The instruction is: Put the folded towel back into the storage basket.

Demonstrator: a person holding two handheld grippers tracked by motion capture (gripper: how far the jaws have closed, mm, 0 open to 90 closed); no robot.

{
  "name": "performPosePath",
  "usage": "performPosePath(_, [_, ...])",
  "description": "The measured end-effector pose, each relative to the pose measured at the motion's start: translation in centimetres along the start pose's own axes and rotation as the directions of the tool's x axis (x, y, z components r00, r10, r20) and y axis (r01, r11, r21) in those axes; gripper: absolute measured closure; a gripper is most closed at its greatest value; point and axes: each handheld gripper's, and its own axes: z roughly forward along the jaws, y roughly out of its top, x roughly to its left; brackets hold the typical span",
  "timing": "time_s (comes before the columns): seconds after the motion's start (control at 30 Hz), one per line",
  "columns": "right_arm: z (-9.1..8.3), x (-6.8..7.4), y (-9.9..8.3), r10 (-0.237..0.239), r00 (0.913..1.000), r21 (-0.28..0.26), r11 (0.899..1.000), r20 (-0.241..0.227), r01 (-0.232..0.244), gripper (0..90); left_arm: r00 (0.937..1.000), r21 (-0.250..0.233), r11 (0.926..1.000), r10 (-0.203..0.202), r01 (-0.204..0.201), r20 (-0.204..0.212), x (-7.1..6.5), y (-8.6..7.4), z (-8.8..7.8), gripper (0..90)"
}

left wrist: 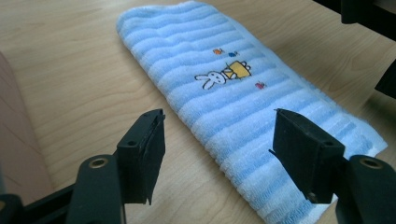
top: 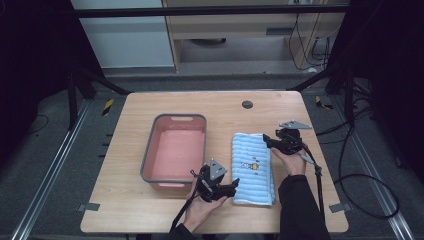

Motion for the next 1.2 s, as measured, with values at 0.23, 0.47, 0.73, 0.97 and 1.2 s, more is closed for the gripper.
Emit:
performPosePath(0.23, [1.1,-0.2,-0.7,-0.002,1.0000,0.036,0.999,0.001,0.002,42.8,0.9999,0.032,0.9995,-0.008,0.008,0.010,-0.3,-0.8,1.2,36.1])
performPosePath(0.47, [2.1,-0.5,-1.7,0.004,1.0000,0.072,0.997,0.003,-0.004,43.8,0.9997,0.052,0.9986,-0.012,0.011,0.023,-0.5,-1.4,1.9,37.8])
performPosePath(0.73, [2.7,-0.3,-2.2,0.006,0.9998,0.097,0.995,-0.018,-0.004,45.7,0.9990,0.076,0.9968,-0.029,0.027,0.033,-0.5,-1.8,2.6,42.5])
performPosePath(0.97, [3.3,-0.1,-2.6,-0.010,0.9998,0.127,0.992,-0.017,0.012,46.9,0.9987,0.089,0.9956,-0.031,0.028,0.040,-0.7,-2.1,3.0,47.9])
performPosePath(1.2, [3.6,-0.1,-2.9,-0.012,0.9996,0.145,0.989,-0.024,0.015,48.0,0.9978,0.091,0.9952,-0.041,0.036,0.052,-0.7,-2.2,3.2,54.2])
